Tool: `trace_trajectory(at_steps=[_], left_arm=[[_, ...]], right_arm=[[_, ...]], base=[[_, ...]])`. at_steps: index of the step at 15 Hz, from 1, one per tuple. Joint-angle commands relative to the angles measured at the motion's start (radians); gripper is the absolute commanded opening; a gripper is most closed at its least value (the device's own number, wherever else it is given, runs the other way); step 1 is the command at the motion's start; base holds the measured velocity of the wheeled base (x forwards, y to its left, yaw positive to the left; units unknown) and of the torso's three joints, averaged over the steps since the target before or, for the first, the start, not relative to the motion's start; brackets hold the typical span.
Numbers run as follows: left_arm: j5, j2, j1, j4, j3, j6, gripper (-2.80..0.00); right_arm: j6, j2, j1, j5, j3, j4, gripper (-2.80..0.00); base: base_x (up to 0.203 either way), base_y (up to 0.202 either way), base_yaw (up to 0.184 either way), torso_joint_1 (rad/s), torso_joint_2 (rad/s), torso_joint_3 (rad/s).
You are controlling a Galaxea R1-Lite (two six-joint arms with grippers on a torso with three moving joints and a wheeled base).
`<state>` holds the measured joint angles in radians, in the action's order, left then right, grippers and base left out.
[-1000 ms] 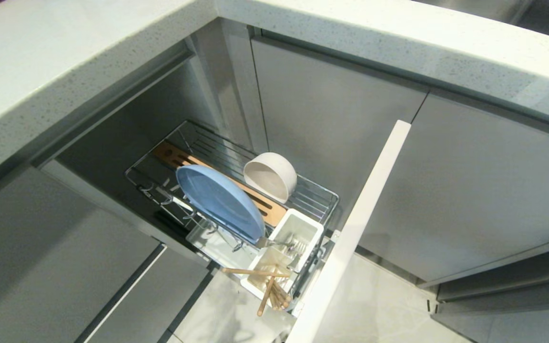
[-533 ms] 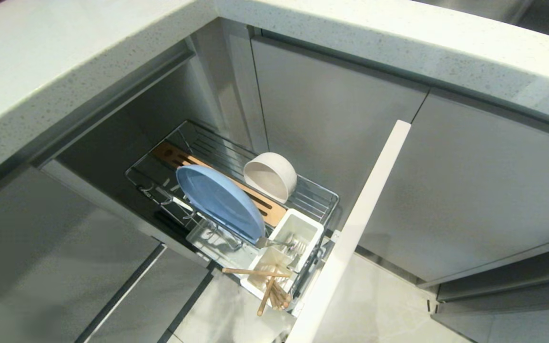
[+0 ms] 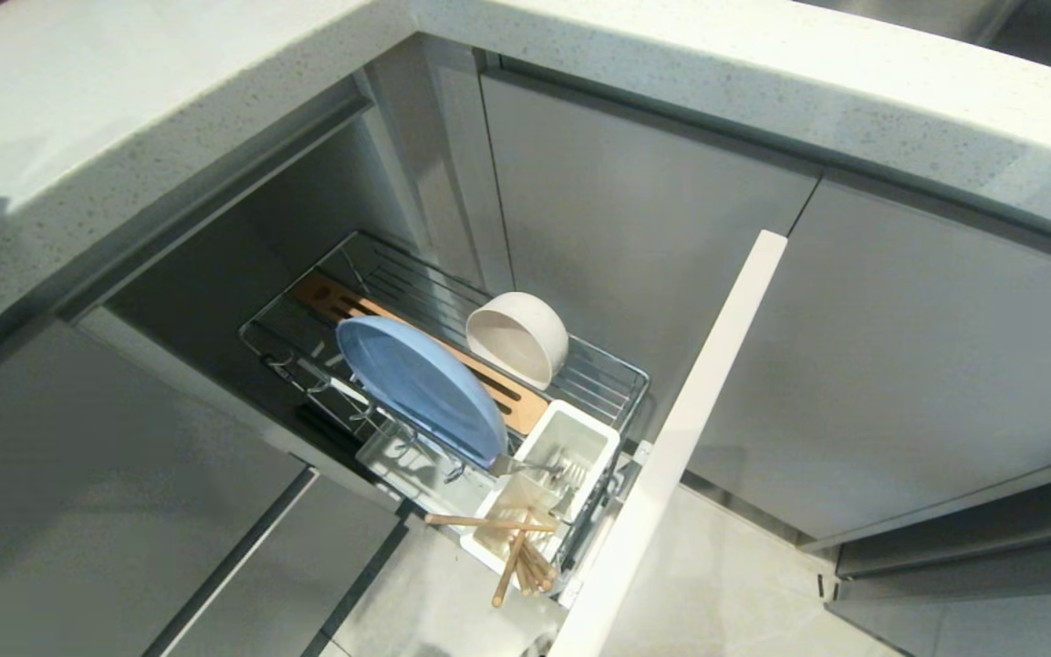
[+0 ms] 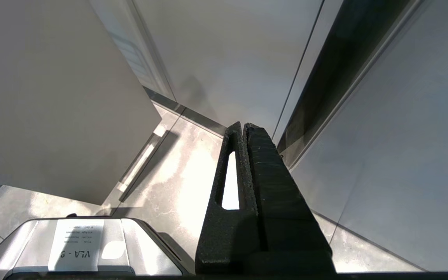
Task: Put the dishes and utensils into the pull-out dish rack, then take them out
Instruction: Take the plate out of the cupboard
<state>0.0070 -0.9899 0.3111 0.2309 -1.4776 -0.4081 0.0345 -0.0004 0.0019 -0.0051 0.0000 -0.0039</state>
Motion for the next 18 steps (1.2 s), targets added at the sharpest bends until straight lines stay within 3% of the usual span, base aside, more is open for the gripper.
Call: trace_trajectory(at_steps=[1,3,9,12,17,18], left_arm=[[0.006,-0.076,0.113,-0.002,-0.009,-0.059,-2.80],[0.053,-0.131,0.210,-0.007,-0.011,-0.105,-2.80],[0.348,-0.284,0.511,0.019,0.008,-0.182,-2.80],[0.399,-0.353,0.521,0.120,-0.009,-0.243,-2.80],[0.402,-0.423,0.538,0.278,-0.024,-0.345,-2.80],[0.413,-0.440,0.543,0.309,-0.028,-0.354,-0.14]], right_arm=[[-0.001,-0.004,0.000,0.000,0.002,-0.001,-2.80],[0.001,-0.004,0.000,0.001,0.002,-0.001,-2.80],[0.000,-0.003,0.000,0.000,0.002,-0.001,-2.80],[0.001,-0.004,0.000,0.001,0.002,-0.001,-2.80],[0.000,-0.003,0.000,0.000,0.002,-0.001,-2.80],[0.000,-0.004,0.000,0.001,0.002,-0.001,-2.80]], base=[[0.000,0.000,0.000,0.000,0.00,0.000],[0.000,0.000,0.000,0.000,0.00,0.000],[0.000,0.000,0.000,0.000,0.00,0.000],[0.000,0.000,0.000,0.000,0.00,0.000],[0.000,0.000,0.000,0.000,0.00,0.000],[0.000,0.000,0.000,0.000,0.00,0.000]])
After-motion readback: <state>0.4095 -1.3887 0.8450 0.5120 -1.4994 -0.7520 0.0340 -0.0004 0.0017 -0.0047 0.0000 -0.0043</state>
